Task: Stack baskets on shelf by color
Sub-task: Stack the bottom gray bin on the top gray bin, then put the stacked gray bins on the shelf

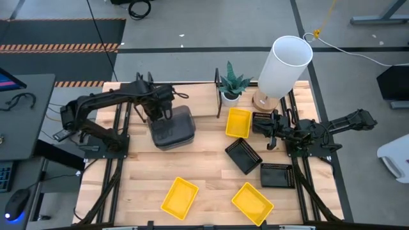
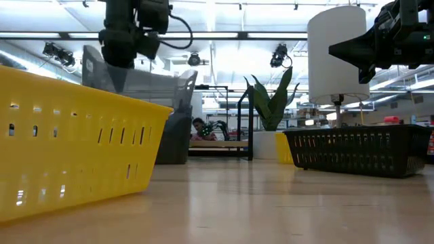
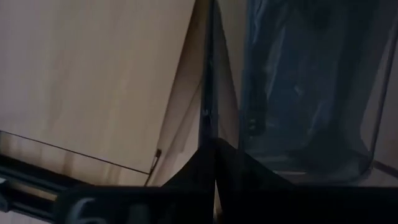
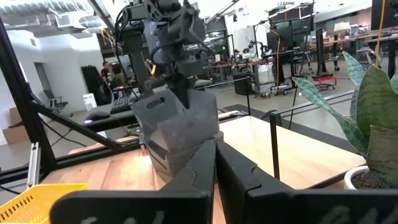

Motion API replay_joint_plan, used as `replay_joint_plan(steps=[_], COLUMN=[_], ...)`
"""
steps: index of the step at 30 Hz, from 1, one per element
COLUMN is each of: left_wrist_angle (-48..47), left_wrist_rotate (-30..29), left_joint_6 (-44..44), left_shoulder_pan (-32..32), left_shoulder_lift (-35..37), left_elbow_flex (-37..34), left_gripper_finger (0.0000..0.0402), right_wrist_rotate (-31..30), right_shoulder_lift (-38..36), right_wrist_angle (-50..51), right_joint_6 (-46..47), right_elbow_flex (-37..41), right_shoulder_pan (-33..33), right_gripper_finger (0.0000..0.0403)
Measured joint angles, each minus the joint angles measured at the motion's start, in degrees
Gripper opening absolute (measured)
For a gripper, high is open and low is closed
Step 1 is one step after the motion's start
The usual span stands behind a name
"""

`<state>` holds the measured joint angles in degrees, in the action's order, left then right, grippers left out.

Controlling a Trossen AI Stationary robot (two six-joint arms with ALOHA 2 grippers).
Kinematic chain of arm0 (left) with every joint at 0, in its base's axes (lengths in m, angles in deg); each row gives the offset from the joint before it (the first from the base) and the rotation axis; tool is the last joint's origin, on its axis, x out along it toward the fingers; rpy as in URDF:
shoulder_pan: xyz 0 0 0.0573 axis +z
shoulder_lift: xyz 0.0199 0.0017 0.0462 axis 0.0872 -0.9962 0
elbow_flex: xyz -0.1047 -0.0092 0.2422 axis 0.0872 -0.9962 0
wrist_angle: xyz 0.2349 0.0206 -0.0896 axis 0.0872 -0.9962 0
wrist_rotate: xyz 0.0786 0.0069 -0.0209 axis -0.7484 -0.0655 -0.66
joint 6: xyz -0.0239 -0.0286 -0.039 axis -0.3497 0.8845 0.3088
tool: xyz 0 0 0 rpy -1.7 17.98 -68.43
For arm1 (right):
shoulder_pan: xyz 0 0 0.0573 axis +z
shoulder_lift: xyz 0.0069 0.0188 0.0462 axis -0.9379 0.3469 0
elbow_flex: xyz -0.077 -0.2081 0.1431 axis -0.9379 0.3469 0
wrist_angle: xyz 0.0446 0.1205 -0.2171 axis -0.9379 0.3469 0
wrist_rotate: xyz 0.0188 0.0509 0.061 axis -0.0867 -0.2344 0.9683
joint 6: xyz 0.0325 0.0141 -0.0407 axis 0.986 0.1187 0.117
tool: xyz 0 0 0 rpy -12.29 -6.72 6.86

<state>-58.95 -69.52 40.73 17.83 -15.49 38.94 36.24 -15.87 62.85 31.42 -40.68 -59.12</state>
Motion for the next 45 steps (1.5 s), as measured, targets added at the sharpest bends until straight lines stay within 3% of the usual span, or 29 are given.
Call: replay_joint_plan(steps=[11, 22, 26, 34, 45], left_wrist_angle=[2.96, 2.85, 2.24, -7.13, -6.30], left_wrist_rotate=[0.53, -1.01, -0.30, -1.55, -10.53], left_joint_6=[1.72, 1.44, -0.25, -17.83, -31.52], left_shoulder_pan=[-0.28, -0.28, -1.21, -11.53, -25.62], left_shoulder_lift=[-0.06, -0.06, -0.06, -0.06, -0.06], left_elbow_flex=[-3.19, -3.19, -3.17, -3.17, -3.17], left_gripper_finger=[0.0020, 0.0144, 0.0169, 0.0156, 0.0161], right_wrist_rotate=[0.00, 0.00, 0.00, 0.00, 0.00], right_shoulder_lift=[-0.01, 0.00, 0.02, 0.01, -0.01], right_wrist_angle=[0.00, -0.01, 0.01, 0.00, 0.01], right_joint_6=[0.00, 0.00, 0.00, 0.00, 0.00], right_elbow_flex=[-0.02, -0.01, -0.01, 0.00, -0.02], right_shoulder_pan=[0.00, 0.01, -0.01, 0.00, -0.01], right_gripper_finger=[0.0019, 0.0019, 0.0019, 0.0019, 0.0019])
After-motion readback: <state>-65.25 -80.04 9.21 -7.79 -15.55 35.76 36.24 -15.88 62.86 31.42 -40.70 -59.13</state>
